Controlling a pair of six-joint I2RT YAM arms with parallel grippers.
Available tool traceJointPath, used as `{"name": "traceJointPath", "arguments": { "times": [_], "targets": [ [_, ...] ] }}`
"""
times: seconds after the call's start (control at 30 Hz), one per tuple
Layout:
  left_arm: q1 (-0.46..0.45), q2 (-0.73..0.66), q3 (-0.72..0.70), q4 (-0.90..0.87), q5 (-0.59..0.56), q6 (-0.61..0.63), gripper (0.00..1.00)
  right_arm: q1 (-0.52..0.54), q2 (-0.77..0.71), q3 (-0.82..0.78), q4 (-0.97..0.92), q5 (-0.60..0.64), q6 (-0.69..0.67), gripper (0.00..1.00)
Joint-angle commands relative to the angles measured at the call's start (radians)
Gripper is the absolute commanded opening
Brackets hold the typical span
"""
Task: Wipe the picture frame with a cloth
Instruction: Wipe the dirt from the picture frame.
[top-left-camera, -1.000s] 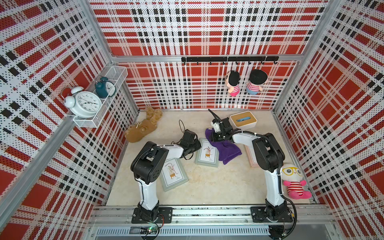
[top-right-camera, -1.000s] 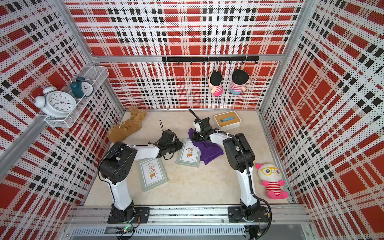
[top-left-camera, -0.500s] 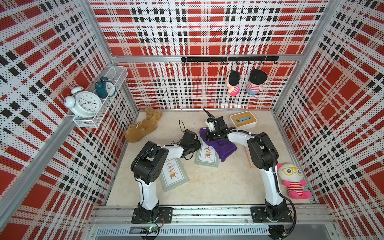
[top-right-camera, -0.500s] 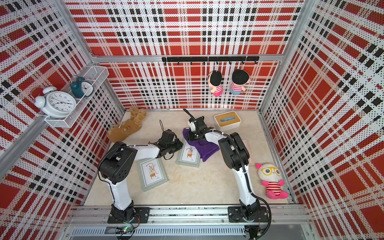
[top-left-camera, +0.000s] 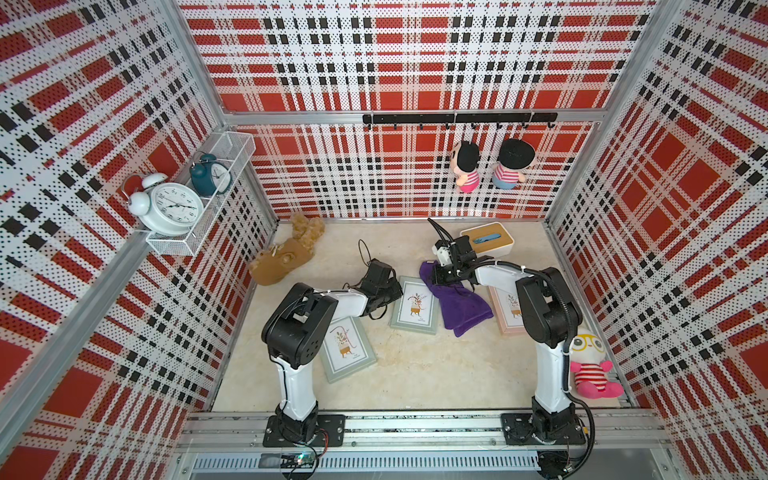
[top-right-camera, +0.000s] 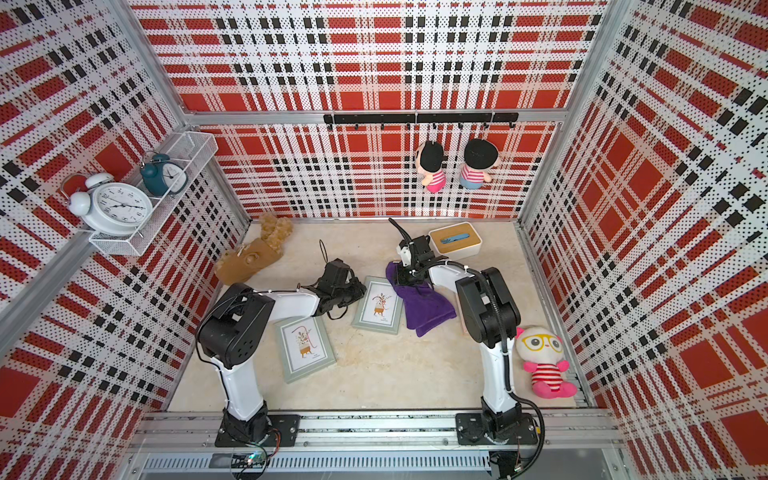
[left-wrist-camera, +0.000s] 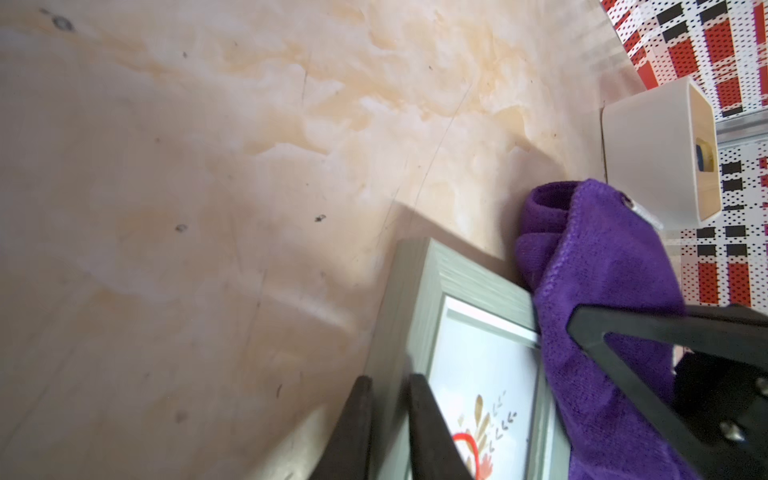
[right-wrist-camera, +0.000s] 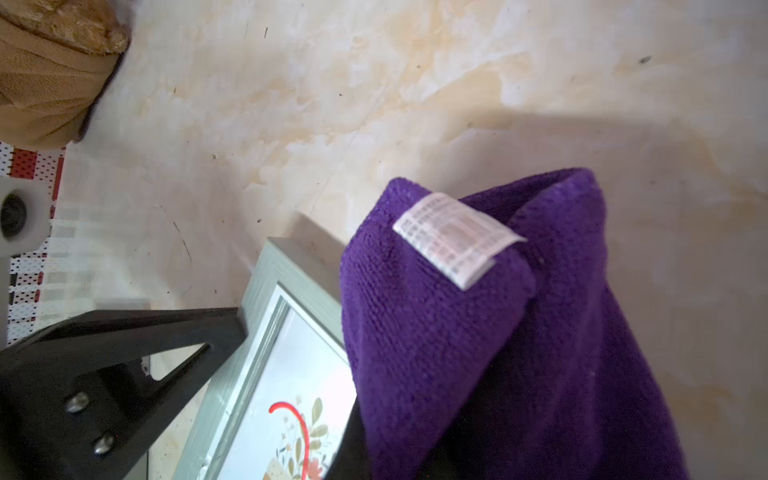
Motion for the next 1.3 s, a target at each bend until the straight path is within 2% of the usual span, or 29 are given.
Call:
{"name": "traceJointPath", "arguments": {
  "times": [0.0,0.17,0.27,0.4,0.57,0.73,0.83,1.03,1.27],
  "targets": [
    [-0.01,0.081,-0.03,-0.161,-0.023,0.007,0.19,0.083,0.11,0.056,-0.114,0.012,0.014,0.0],
    [-0.013,0.075,-0.034,-0.162,-0.023,0.006,0.19,0.143,0.183,0.149,-0.052,-0.095,0.076,0.0],
    [-0.012,0.075,-0.034,-0.163,-0.021,0.009,0.19,0.134,0.176,0.155,-0.057,-0.088,0.069,0.0],
    [-0.013,0.072,-0.035,-0.162,-0.023,0.01,0.19,0.073,0.115,0.081,-0.127,0.029,0.04,0.0],
    [-0.012,0.07,-0.04,-0.158,-0.02,0.011,0.19,-0.051,-0.06,-0.104,-0.166,0.187,0.055,0.0],
    [-0.012,0.06,-0.017,-0.156,-0.004,0.028,0.2,-0.079,-0.247,-0.246,-0.189,0.274,0.082,0.0],
    [-0.011,0.053,0.021,-0.17,0.014,0.062,0.24,-0.078,-0.297,-0.317,-0.163,0.256,0.121,0.0],
    [-0.012,0.019,0.102,-0.169,0.098,0.102,0.4,-0.058,-0.269,-0.375,-0.044,0.082,0.161,0.0],
    [-0.011,-0.018,0.061,-0.166,0.092,0.077,0.42,-0.012,-0.155,-0.278,0.034,-0.02,0.156,0.0]
  ]
}}
